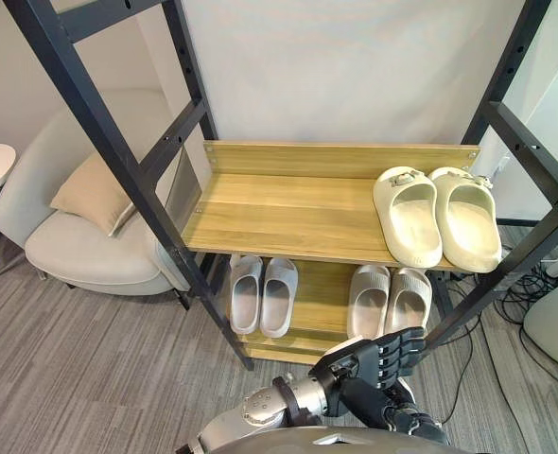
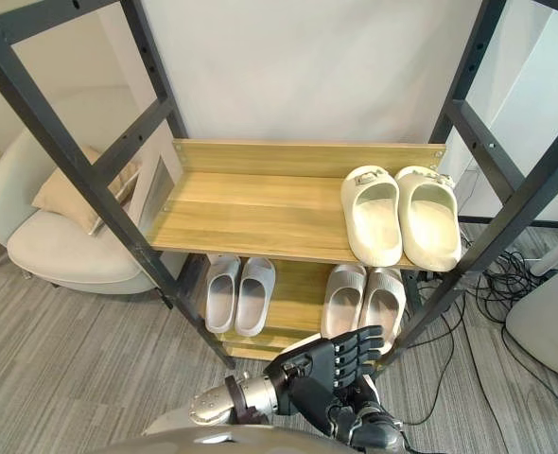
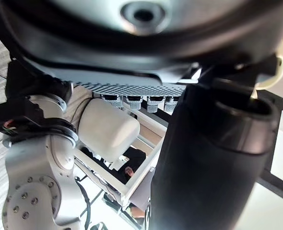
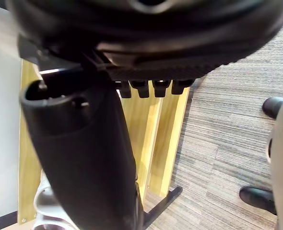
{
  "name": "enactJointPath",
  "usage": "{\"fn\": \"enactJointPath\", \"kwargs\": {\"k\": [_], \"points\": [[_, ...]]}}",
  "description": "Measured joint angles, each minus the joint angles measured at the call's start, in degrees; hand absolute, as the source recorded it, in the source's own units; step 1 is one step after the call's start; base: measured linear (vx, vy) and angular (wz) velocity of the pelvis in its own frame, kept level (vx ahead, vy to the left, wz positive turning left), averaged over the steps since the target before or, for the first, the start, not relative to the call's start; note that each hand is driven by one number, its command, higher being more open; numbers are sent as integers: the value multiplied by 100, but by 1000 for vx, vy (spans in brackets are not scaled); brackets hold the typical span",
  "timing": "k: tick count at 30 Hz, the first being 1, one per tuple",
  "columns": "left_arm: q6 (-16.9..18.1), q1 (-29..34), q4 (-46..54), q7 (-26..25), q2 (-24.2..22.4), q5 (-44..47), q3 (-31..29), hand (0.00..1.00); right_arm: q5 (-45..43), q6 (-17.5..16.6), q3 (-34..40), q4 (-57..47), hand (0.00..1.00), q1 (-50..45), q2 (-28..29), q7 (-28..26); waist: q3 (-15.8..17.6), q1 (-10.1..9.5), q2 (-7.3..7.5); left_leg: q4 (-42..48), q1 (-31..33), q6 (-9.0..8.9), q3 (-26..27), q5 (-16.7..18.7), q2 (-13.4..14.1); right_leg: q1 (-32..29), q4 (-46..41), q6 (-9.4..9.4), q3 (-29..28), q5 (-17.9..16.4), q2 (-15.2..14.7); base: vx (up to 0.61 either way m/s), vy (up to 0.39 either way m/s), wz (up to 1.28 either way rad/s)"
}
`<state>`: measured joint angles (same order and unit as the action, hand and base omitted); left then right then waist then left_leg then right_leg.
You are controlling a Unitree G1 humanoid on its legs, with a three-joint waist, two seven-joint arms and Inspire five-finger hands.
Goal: Organize the slippers on the shoe rack
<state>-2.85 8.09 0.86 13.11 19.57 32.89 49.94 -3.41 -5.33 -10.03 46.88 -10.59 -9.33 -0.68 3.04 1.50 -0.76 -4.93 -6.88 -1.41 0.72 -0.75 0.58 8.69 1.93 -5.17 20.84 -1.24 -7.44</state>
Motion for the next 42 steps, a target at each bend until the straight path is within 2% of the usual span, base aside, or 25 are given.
{"fn": "enactJointPath", "kwargs": {"k": [1, 5, 6, 8, 11, 15, 17, 24, 32, 35, 36, 38, 39, 40, 41, 42], "points": [[6, 25, -100, 4, -21, -39, -69, 100, 0, 1, -9, 16, 100, 11, 6, 0, 7, 0, 10, 0, 0, 0, 1, 0, 0, 3, 7, -1, 0, 1, 2, 0, 0, 0], [17, 232, -1438, -158, -375, -470, -1030, 100, 0, 8, -8, 80, 100, 62, 99, 3, 59, -3, 92, 0, 20, -9, 3, 6, 7, 10, 71, -6, 1, 10, 27, 0, 0, 0], [20, 243, -1849, -276, -385, -693, -1363, 100, 0, 15, -3, 123, 100, 93, 128, 5, 90, -6, 137, 0, 28, -14, 8, 10, 13, 19, 110, -5, 2, 23, 43, 0, 0, 0], [28, 260, -2177, -367, -399, -904, -1657, 100, -2, 16, 11, 123, 100, 93, 161, 12, 115, -7, 164, 0, 29, -18, 14, 13, 12, 27, 131, -7, 3, 27, 47, 0, 0, 0], [123, 270, -2964, -623, -570, -1582, -2354, 100, -2, 18, 111, 129, 100, 95, 237, 63, 153, -7, 197, 0, 42, -22, 25, 19, 7, 28, 154, -12, 2, 31, 47, 0, 0, 0], [226, 267, -3534, -830, -693, -1978, -2941, 100, -2, 19, 168, 144, 100, 104, 298, 94, 184, -8, 219, 0, 58, -23, 33, 20, 8, 21, 168, -12, 1, 38, 51, -4, -1, -1], [329, 251, -4061, -1110, -853, -2492, -3439, 100, -1, 19, 211, 193, 100, 145, 334, 142, 215, -8, 216, 0, 61, -26, 77, 22, 12, 5, 181, -7, -38, 62, 55, -29, 1, -8], [421, 150, -4878, -1631, -1120, -2854, -4470, 100, 2, 20, 227, 384, 100, 299, 361, 246, 311, -74, 208, 0, 80, -26, 332, 30, 53, -154, 172, 20, -305, 154, 82, -44, 7, -17], [523, 18, -5254, -1998, -1329, -2893, -4943, 100, 5, 19, 272, 504, 100, 390, 409, 355, 370, -109, 217, 20, 52, -48, 608, 52, 122, -328, 82, 54, -637, 212, 139, -31, -2, -22], [540, -76, -5291, -2036, -1446, -2883, -5126, 100, 7, 23, 195, 658, 100, 670, 396, 382, 549, -147, 183, 256, 197, -34, 845, 149, 168, -805, -620, 98, -908, 5, 98, -74, 8, -44], [545, -169, -5327, -2032, -1431, -2868, -5118, 100, 7, 26, 158, 666, 100, 751, 395, 388, 634, -144, 204, 483, 373, -1, 899, 204, 159, -1123, -1099, 83, -987, -112, 20, -60, 7, -27], [543, -271, -5390, -2041, -1418, -2843, -5125, 100, 8, 30, 146, 661, 100, 777, 387, 393, 673, -148, 212, 816, 710, 91, 882, 266, 215, -1392, -1396, 57, -1047, -157, -44, -117, -14, 2], [553, -286, -5385, -2052, -1431, -2839, -5127, 100, 8, 42, 145, 655, 100, 802, 373, 394, 710, -145, 236, 887, 800, 102, 860, 274, 199, -1475, -1712, 42, -1055, -396, -93, -132, -100, 24], [561, -290, -5381, -2060, -1413, -2839, -5135, 100, 10, 53, 140, 644, 100, 826, 373, 389, 746, -145, 252, 983, 888, 102, 798, 275, 171, -1673, -2486, 78, -1063, -748, -178, -70, -131, 38], [561, -283, -5384, -2077, -1398, -2828, -5137, 100, 8, 54, 133, 645, 100, 810, 372, 391, 740, -151, 268, 1085, 977, 100, 680, 274, 165, -1743, -3119, 33, -1067, -995, -218, -51, -144, 62], [565, -283, -5365, -2097, -1391, -2772, -5137, 100, 7, 38, 123, 646, 100, 777, 378, 397, 735, -166, 277, 1185, 1092, 71, 498, 255, 160, -1666, -3531, 10, -1070, -1143, -191, -50, -147, 72]]}}
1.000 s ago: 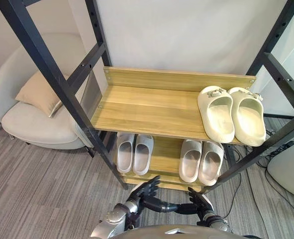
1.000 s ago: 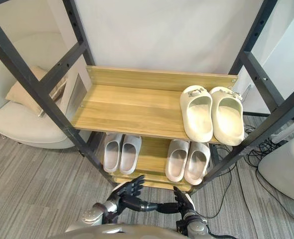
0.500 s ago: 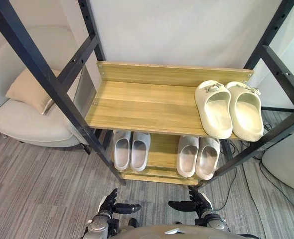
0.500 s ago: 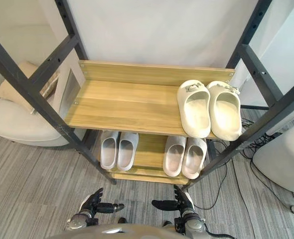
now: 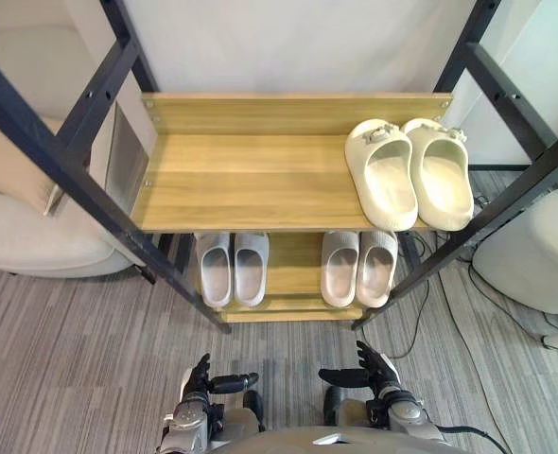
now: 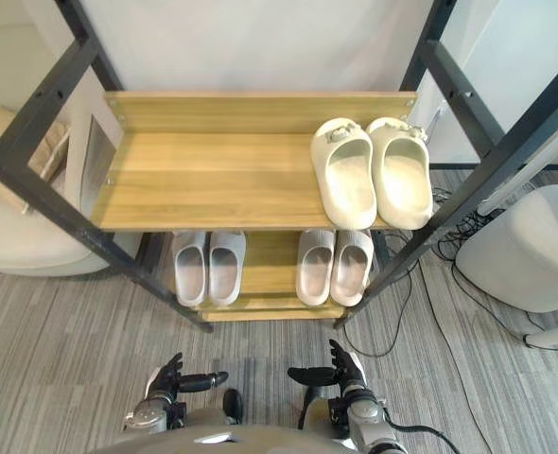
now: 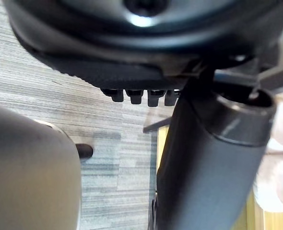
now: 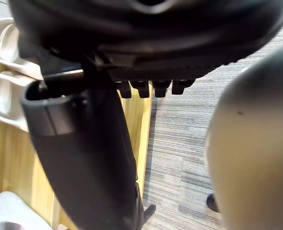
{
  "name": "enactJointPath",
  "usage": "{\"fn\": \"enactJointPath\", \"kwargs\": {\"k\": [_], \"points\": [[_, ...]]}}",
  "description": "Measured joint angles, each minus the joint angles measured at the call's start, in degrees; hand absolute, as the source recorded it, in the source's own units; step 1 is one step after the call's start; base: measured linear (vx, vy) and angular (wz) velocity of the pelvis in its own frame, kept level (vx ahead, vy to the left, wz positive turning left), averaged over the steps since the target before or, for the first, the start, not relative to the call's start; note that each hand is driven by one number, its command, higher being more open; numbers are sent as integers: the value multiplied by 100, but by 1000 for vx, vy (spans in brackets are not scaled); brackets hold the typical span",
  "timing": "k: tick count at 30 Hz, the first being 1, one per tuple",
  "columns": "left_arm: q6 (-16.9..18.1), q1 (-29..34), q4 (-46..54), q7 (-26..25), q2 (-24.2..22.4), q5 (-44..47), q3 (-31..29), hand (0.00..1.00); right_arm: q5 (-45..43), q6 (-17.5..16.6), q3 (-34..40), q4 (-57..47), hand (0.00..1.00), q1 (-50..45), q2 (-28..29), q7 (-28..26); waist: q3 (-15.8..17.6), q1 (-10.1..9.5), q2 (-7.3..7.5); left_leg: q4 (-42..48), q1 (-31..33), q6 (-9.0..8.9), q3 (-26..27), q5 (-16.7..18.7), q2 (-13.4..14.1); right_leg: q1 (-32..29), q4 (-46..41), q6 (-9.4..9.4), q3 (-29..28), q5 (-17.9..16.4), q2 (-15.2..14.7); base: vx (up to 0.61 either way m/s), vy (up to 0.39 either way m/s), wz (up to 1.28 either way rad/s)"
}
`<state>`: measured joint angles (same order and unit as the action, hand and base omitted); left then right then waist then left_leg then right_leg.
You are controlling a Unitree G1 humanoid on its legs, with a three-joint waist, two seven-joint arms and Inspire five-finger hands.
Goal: Organize the slippers on the shoe rack
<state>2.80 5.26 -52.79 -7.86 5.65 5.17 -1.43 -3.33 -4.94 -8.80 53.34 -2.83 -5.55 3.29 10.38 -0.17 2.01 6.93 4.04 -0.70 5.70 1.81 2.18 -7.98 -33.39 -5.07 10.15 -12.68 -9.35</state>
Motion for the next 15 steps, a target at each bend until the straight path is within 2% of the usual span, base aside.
{"fn": "enactJointPath", "kwargs": {"k": [1, 2, 3, 4, 5, 6, 7, 9, 10, 11, 12, 13, 14, 15], "points": [[8, 0, 45, -9, 3, 25, 0, 100, -1, -9, -41, 0, 100, -19, 12, 8, -8, -47, 20, 85, 132, -43, -118, -28, -25, 103, 11, -47, -68, -110, 31, -103, -183, 70], [45, -10, 123, -11, -4, 67, 4, 100, -2, -19, -131, -5, 100, 9, 20, 23, -44, -155, 79, 187, 359, -120, -210, -91, -50, 134, 373, -45, -280, -262, 130, -143, -218, 51], [70, -33, 173, -8, -48, 100, 14, 100, -2, -22, -163, -12, 100, 73, 15, 46, -50, -272, 14, 166, 578, -199, -286, -240, -17, 225, 970, 95, -347, -343, 274, -141, -191, 36], [84, -81, 153, -12, -62, 106, 18, 100, -3, -20, -175, -7, 100, 130, 3, 55, -10, -307, -78, 114, 691, -232, -343, -339, 4, 276, 1316, 293, -314, -287, 383, -217, -201, 45], [76, -134, 127, -35, -174, 125, 32, 100, -5, -19, -215, -9, 100, 235, -50, 84, 90, -311, -301, -17, 792, -283, -554, -533, 132, 335, 1590, 373, -107, -74, 553, -215, -150, 44], [77, -138, 126, -34, -193, 138, 46, 100, -6, -17, -222, -4, 100, 244, -54, 92, 119, -318, -365, -95, 805, -323, -634, -614, 166, 344, 1655, 397, -42, -21, 607, -282, -190, 91], [88, -137, 121, -59, -240, 273, 60, 100, -11, -2, -255, -13, 100, 220, -46, 109, 209, -317, -530, -357, 802, -442, -991, -920, 273, 513, 1924, 505, 314, 143, 792, -177, -135, 79], [104, -150, 121, -74, -274, 330, 66, 100, -12, -18, -249, -13, 100, 249, -61, 128, 236, -367, -586, -534, 798, -541, -1112, -1128, 357, 539, 1960, 593, 505, 210, 894, -144, -111, 71], [146, -176, 78, -93, -262, 320, 191, 100, -10, -18, -206, -12, 100, 311, -56, 172, 241, -371, -600, -975, 763, -703, -1092, -1621, 390, 484, 1980, 693, 745, 263, 903, -164, -68, 72], [158, -213, 40, -62, -192, 311, 248, 100, -9, -20, -118, -12, 100, 318, -12, 189, 253, -342, -572, -1012, 798, -795, -977, -1675, 374, 447, 1993, 743, 929, 275, 829, -199, -49, 85], [166, -263, 7, -29, -165, 311, 274, 100, -10, -17, -30, -7, 100, 335, -8, 203, 272, -335, -532, -765, 874, -691, -743, -1557, 314, 411, 1960, 755, 1045, 278, 738, -147, -7, 85], [173, -315, 1, -32, -144, 310, 271, 100, -12, -14, 131, -9, 100, 368, -20, 241, 346, -322, -393, -165, 901, -370, -393, -1141, 103, 399, 1898, 746, 1194, 284, 459, -93, 3, 101], [188, -319, -43, -48, -123, 307, 278, 100, -11, -15, 165, -17, 100, 325, -94, 241, 348, -261, -317, 380, 859, -336, -176, -728, -3, 401, 1904, 701, 1374, 326, 243, -35, 14, 98], [189, -312, -64, -54, -134, 302, 278, 100, -10, -16, 168, -17, 100, 291, -141, 239, 339, -250, -309, 592, 813, -343, -71, -494, 12, 398, 1922, 672, 1476, 362, 173, -49, 90, 88]]}}
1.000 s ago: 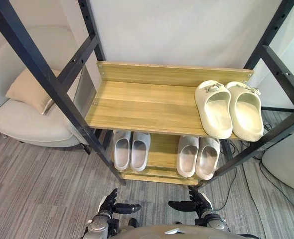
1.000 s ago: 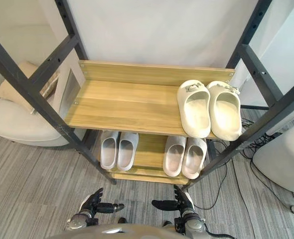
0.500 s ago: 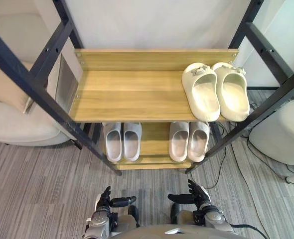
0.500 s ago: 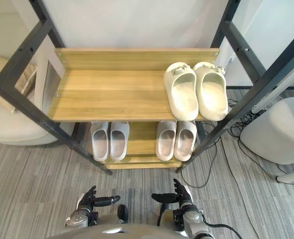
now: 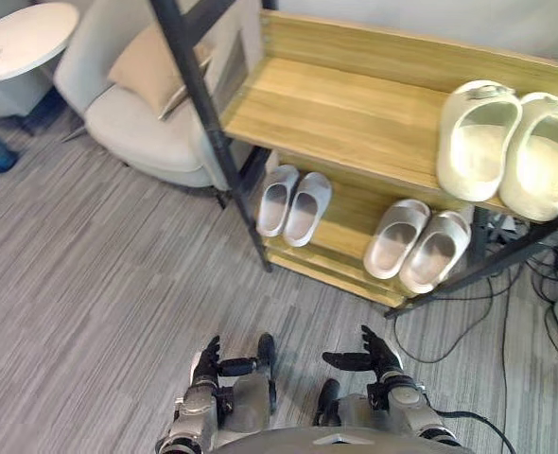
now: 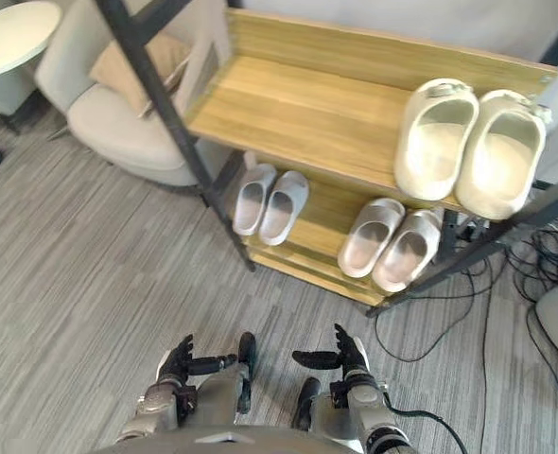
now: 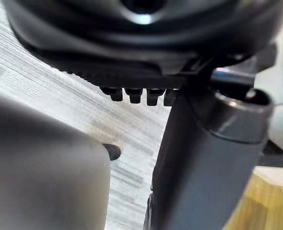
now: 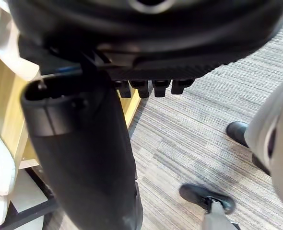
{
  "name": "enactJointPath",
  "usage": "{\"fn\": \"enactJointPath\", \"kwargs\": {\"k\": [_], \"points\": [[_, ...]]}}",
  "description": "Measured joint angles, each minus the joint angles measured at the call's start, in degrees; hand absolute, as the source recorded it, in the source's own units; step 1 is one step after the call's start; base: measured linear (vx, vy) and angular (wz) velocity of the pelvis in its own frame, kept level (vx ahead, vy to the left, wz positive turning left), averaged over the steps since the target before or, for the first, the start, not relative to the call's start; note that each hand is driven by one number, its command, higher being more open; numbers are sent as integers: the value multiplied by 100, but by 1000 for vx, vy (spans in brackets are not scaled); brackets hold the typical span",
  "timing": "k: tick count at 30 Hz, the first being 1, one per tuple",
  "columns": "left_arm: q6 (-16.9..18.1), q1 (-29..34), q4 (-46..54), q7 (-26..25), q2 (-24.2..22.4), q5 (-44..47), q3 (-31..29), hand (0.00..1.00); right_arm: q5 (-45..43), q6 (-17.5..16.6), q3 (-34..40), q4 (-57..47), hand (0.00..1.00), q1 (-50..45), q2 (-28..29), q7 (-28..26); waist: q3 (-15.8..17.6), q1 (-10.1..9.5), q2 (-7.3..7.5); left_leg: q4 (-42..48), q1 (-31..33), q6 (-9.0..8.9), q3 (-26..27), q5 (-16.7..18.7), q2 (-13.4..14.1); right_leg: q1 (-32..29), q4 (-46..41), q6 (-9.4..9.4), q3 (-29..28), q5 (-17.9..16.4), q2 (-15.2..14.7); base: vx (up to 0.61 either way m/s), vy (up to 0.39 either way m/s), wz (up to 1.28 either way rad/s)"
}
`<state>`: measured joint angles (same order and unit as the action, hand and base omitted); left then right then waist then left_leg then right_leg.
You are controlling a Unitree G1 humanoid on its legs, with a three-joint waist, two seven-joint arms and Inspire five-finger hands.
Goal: Organize the slippers on the shoe rack
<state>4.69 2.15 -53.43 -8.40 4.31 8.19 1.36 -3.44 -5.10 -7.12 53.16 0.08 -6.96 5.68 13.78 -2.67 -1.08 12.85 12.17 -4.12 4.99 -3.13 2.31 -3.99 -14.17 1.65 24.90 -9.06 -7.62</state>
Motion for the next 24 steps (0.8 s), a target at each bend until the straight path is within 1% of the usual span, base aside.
{"fn": "enactJointPath", "kwargs": {"k": [1, 2, 3, 4, 5, 6, 7, 8, 9, 10, 12, 13, 14, 15, 16, 17, 18, 19, 20, 21, 22, 23, 24], "points": [[7, 0, -46, 1, -22, -14, 3, 100, 0, 3, 37, 3, 100, -66, -52, -1, -27, 5, -48, 260, -121, 27, 164, 317, 93, 8, 36, -43, 148, 51, -67, -35, 160, 98], [5, -4, -157, 2, -55, -136, 10, 100, 3, 8, 105, 9, 100, -163, -63, -10, -98, 16, -164, 573, -311, 49, 563, 777, 397, 7, 20, -98, 439, 112, -117, -27, 154, 94], [2, -6, -187, 3, -70, -181, 11, 100, 5, 13, 105, 11, 100, -200, -59, -16, -116, 21, -194, 606, -372, 62, 731, 867, 507, 0, -17, -113, 534, 121, -143, -20, 174, 103], [-21, -11, -200, 7, -75, -261, 20, 100, 7, 34, 144, 11, 100, -220, -40, -54, -152, 61, -258, 585, -414, 50, 1016, 921, 640, -3, -107, -139, 754, 131, -216, -85, 250, 101], [-26, -11, -198, 6, -46, -323, 64, 100, 7, 35, 168, 11, 100, -197, 10, -70, -169, 102, -180, 388, -393, 117, 1342, 860, 531, 52, -29, -281, 927, 173, -247, -108, 287, 102], [-27, 5, -199, 4, -19, -325, 88, 100, 7, 35, 195, 8, 100, -202, 48, -71, -200, 108, -130, 236, -427, 151, 1361, 838, 477, 110, 73, -346, 997, 210, -250, -125, 273, 94], [-27, 40, -199, -2, 16, -327, 130, 100, 7, 32, 212, 2, 100, -208, 143, -79, -225, 105, -96, -209, -591, 254, 1302, 753, 354, 247, 300, -427, 1190, 321, -269, -80, 186, 82], [-43, 69, -201, 13, 60, -337, 184, 100, 7, 17, 257, 1, 100, -220, 267, -90, -270, 117, -18, -714, -773, 307, 1125, 484, 153, 394, 497, -483, 1360, 425, -296, -62, 200, 93], [-44, 101, -203, 18, 60, -373, 201, 100, 8, 15, 259, 4, 100, -238, 337, -113, -296, 125, -10, -1207, -1002, 376, 982, 238, -4, 530, 650, -541, 1459, 503, -303, -39, 148, 79], [-44, 115, -209, 19, 50, -380, 222, 100, 10, 14, 259, 7, 100, -252, 363, -133, -312, 136, -17, -1447, -1111, 417, 918, 119, -65, 588, 692, -564, 1491, 523, -323, -20, 115, 53], [-38, 106, -290, 24, 46, -395, 218, 100, 19, 23, 258, 20, 100, -247, 433, -157, -346, 138, -51, -1818, -1276, 438, 714, -31, -194, 708, 720, -604, 1620, 549, -364, -37, 138, 55], [-41, 101, -325, 19, 46, -402, 189, 100, 125, 28, 250, 58, 100, -239, 490, -165, -378, 119, -35, -1821, -1282, 457, 630, -27, -257, 744, 664, -620, 1708, 545, -442, -22, 130, 56], [-39, 102, -337, 13, 47, -403, 164, 100, 136, 38, 240, 88, 100, -202, 539, -177, -396, 98, -18, -1821, -1299, 528, 596, 9, -323, 742, 525, -692, 1735, 495, -532, 12, 130, 36], [-35, 103, -380, 20, 58, -405, 135, 100, 188, 62, 226, 150, 100, -175, 586, -191, -413, 85, 37, -1821, -1319, 617, 566, 72, -428, 716, 224, -785, 1754, 343, -724, 13, 93, 18], [-35, 103, -383, 22, 59, -405, 129, 100, 192, 64, 223, 153, 100, -170, 588, -191, -413, 84, 46, -1821, -1322, 622, 565, 76, -436, 715, 202, -798, 1756, 329, -738, 33, 155, 22], [-27, 115, -415, 31, 95, -413, 32, 100, 242, 94, 128, 166, 100, -163, 601, -193, -426, 76, 154, -1820, -1410, 700, 552, 157, -591, 708, -180, -905, 1766, 113, -1001, 38, 105, 18], [-27, 123, -419, 29, 99, -413, -10, 100, 260, 102, 116, 166, 100, -175, 617, -199, -445, 76, 222, -1819, -1436, 723, 528, 184, -652, 698, -323, -936, 1745, 29, -1104, 77, 139, 34], [-26, 130, -421, 22, 138, -422, -11, 100, 338, 117, 122, 165, 100, -199, 665, -205, -483, 66, 345, -1778, -1482, 807, 355, 240, -783, 686, -573, -946, 1555, -104, -1220, 96, 67, 55], [-18, 124, -422, 39, 199, -436, 6, 100, 337, 128, 139, 160, 100, -206, 665, -224, -487, 80, 438, -1665, -1505, 920, 78, 350, -865, 626, -974, -866, 1074, -101, -1333, 112, 62, 85], [-15, 125, -427, 34, 198, -438, 2, 100, 336, 144, 138, 153, 100, -180, 623, -246, -486, 116, 419, -1543, -1549, 1016, -141, 406, -837, 323, -1642, -513, 546, -51, -1383, 109, 47, 94], [-16, 123, -430, 30, 204, -436, -2, 100, 335, 142, 134, 148, 100, -168, 609, -254, -464, 141, 355, -1444, -1524, 1036, -283, 453, -778, 200, -1838, -421, 220, -146, -1277, 163, 1, 106], [-29, 104, -428, -4, 191, -420, -57, 100, 334, 133, 116, 134, 100, -152, 583, -259, -417, 166, 276, -1243, -1497, 1029, -563, 590, -600, 71, -1802, -385, -297, -459, -820, 161, -29, 104], [-33, 97, -432, -15, 188, -421, -57, 100, 334, 127, 71, 124, 100, -143, 565, -261, -385, 166, 224, -1157, -1503, 1015, -761, 662, -502, -60, -1781, -367, -492, -575, -551, 193, -85, 128]]}}
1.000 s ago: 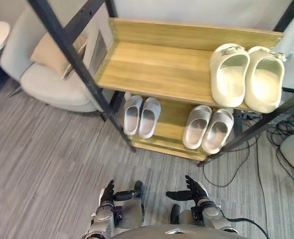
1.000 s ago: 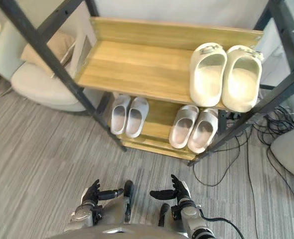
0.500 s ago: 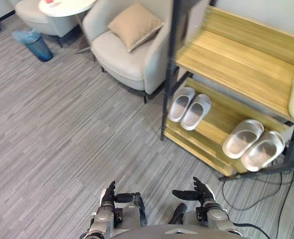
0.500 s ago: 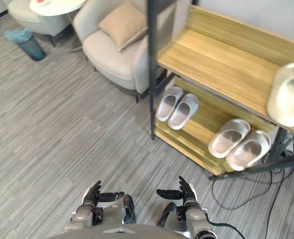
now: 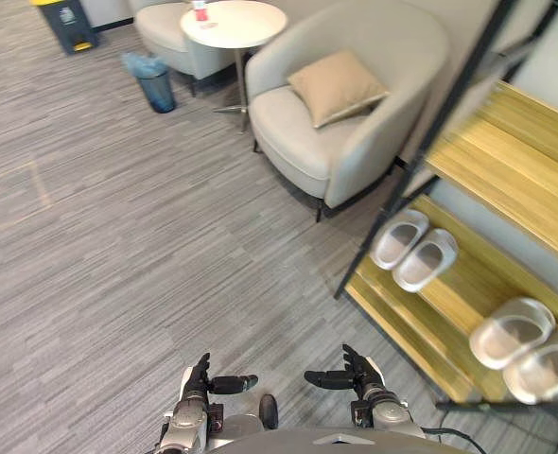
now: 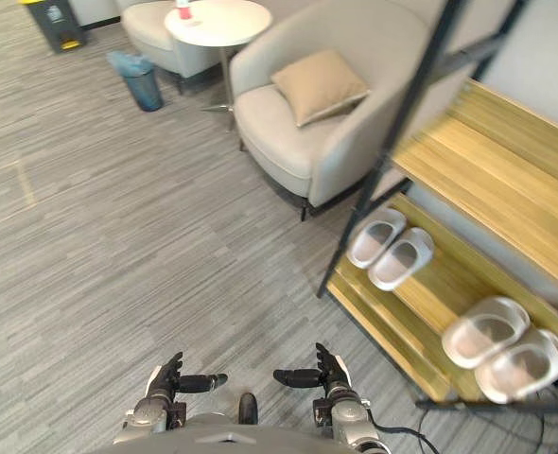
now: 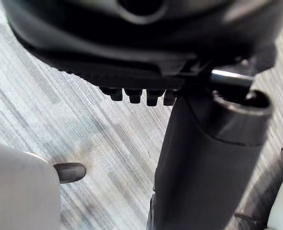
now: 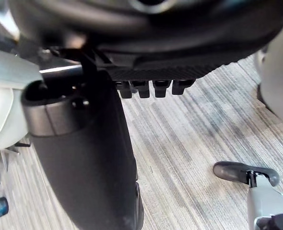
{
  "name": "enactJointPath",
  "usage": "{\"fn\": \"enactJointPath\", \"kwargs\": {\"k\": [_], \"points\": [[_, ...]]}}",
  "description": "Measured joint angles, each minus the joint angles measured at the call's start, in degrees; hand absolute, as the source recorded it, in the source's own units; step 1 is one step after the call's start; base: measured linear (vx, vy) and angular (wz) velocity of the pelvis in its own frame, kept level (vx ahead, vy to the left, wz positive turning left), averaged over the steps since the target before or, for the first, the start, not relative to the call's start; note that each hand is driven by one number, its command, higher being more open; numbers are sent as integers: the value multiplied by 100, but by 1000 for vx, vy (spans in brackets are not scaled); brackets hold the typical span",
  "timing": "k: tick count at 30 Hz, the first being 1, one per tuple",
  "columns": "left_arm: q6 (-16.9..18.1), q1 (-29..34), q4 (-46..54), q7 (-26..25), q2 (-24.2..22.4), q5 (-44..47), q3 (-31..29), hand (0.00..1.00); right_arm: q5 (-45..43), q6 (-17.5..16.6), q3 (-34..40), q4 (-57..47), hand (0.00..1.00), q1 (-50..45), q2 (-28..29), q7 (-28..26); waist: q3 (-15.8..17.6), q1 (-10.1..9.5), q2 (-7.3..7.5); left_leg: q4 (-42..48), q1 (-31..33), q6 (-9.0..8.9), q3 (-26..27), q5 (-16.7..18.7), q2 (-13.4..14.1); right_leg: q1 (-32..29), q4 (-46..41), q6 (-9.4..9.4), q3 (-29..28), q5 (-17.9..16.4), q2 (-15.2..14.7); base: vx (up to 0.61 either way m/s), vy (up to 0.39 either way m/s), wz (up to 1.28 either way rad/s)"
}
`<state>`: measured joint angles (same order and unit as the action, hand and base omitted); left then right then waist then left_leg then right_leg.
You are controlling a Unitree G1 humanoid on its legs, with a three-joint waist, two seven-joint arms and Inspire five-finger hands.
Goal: Organize the slippers on the shoe rack
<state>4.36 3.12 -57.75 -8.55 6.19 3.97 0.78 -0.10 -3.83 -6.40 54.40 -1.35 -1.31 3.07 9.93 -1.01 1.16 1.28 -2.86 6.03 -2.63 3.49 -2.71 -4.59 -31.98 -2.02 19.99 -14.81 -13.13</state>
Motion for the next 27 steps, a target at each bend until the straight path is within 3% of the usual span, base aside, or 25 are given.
{"fn": "enactJointPath", "kwargs": {"k": [1, 4, 5, 7, 8, 9, 10, 11, 12, 13, 15, 17, 18, 19, 20, 21, 22, 24, 27], "points": [[1, 3, -4, 4, -4, 2, -2, 100, -1, -9, -105, -30, 100, 38, -21, -5, 9, -3, -14, 41, -46, -25, -297, 78, 91, -268, 67, 13, -201, -16, 309, 133, -75, 114], [1, -34, -103, 11, -67, 29, -21, 100, -1, -19, -239, -144, 100, 49, -59, -7, 19, 5, 7, 123, -278, -112, -920, 287, 74, -812, 495, -110, -813, 88, 746, 250, -171, 124], [5, -13, -104, 11, -74, 27, -66, 100, -2, -35, -288, -197, 100, 36, -59, -11, 14, 28, 22, 188, -343, -158, -1128, 398, 32, -871, 727, -156, -1017, 170, 834, 270, -210, 153], [18, 51, -110, 17, -80, 27, -227, 100, -1, -82, -385, -237, 100, -44, -54, -31, -40, 111, 123, 575, -389, -281, -1611, 767, -153, -838, 1102, 59, -1258, 914, 780, 305, -233, 139], [18, 37, -138, -5, -157, 46, -268, 100, -1, -86, -378, -230, 100, -31, -83, -41, -65, 84, 23, 763, -334, -377, -1688, 889, -61, -749, 1092, 82, -1080, 828, 822, 377, -212, 97], [59, 66, -113, -16, -260, 52, -391, 100, 0, -91, -366, -233, 100, 35, -123, -58, -138, 18, -182, 1267, -6, -712, -1504, 1043, 49, -615, 1370, 161, -826, 792, 920, 462, -214, 92], [54, 36, -106, -19, -322, 60, -468, 100, 0, -89, -364, -223, 100, 95, -137, -59, -80, 22, -253, 1792, 256, -1044, -1249, 1140, 94, -423, 1580, 208, -671, 798, 964, 376, -153, 80], [49, 21, -95, -4, -331, 54, -530, 100, 0, -88, -363, -217, 100, 99, -140, -59, -52, 16, -269, 2119, 400, -1239, -1090, 1158, 118, -293, 1714, 219, -593, 803, 986, 361, -141, 67], [55, 14, -56, 11, -350, 68, -671, 100, -3, -55, -380, -174, 100, 65, -133, -57, -16, -15, -248, 2898, 702, -1465, -458, 1195, 293, 111, 2053, 249, -440, 814, 1052, 348, -149, 59], [59, 17, 1, -19, -349, 91, -695, 100, -3, -44, -386, -169, 100, 14, -116, -56, 5, -37, -230, 3348, 795, -1427, 119, 1263, 559, 416, 2235, 283, -335, 795, 1114, 342, -146, 66], [63, -4, 132, -23, -276, 95, -672, 100, -6, -30, -385, -157, 100, -11, -103, -23, 70, -32, -120, 3927, 1088, -1113, 1344, 1450, 1205, 934, 2501, 326, -12, 763, 1140, 286, -89, 59], [60, -81, 180, -25, -256, 84, -667, 100, -9, -30, -381, -168, 100, 63, -142, 19, 99, -30, -80, 3775, 1357, -1024, 1879, 1505, 1500, 1040, 2576, 317, 158, 758, 1094, 253, 2, 50], [51, -194, 175, -26, -201, 39, -643, 100, -10, -29, -377, -208, 100, 64, -148, 46, 146, -9, -18, 3348, 1552, -906, 2441, 1416, 1666, 1188, 2580, 184, 489, 677, 994, 264, 44, 90], [54, -234, 184, -46, -188, 11, -573, 100, -8, -27, -377, -214, 100, 12, -158, 53, 145, 54, -17, 2852, 1669, -620, 2950, 875, 1738, 1322, 2556, 47, 777, 607, 973, 351, 67, 160], [60, -231, 249, -49, -204, -21, -407, 100, -9, 0, -359, -240, 100, -84, -157, 71, 82, 133, 4, 2610, 1732, -290, 3524, 559, 1736, 1436, 2462, -179, 1081, 431, 958, 340, 68, 155], [67, -238, 259, -50, -161, -22, -350, 100, -8, 30, -359, -233, 100, -86, -121, 70, 47, 132, 125, 2462, 1723, -284, 3502, 567, 1579, 1430, 2415, -223, 1179, 387, 836, 390, 128, 161], [60, -243, 314, -40, -84, -25, -314, 100, -4, 32, -363, -248, 100, -43, -51, 69, -15, 85, 323, 2021, 1660, -293, 3323, 495, 1190, 1385, 2271, -242, 1327, 397, 656, 416, 151, 110], [37, -216, 265, -42, -28, -28, -314, 100, 0, 27, -329, -248, 100, 39, 27, 69, -13, 75, 392, 1856, 1529, -288, 3162, 499, 979, 1494, 2111, -320, 1372, 454, 520, 405, 161, 82], [15, -24, 232, -57, 33, -5, -399, 100, 7, -8, -331, -250, 100, 138, 203, 48, -5, -39, 392, 1628, 1014, -271, 2956, 650, 741, 1469, 871, -438, 1235, 691, 130, 446, 223, 55]]}}
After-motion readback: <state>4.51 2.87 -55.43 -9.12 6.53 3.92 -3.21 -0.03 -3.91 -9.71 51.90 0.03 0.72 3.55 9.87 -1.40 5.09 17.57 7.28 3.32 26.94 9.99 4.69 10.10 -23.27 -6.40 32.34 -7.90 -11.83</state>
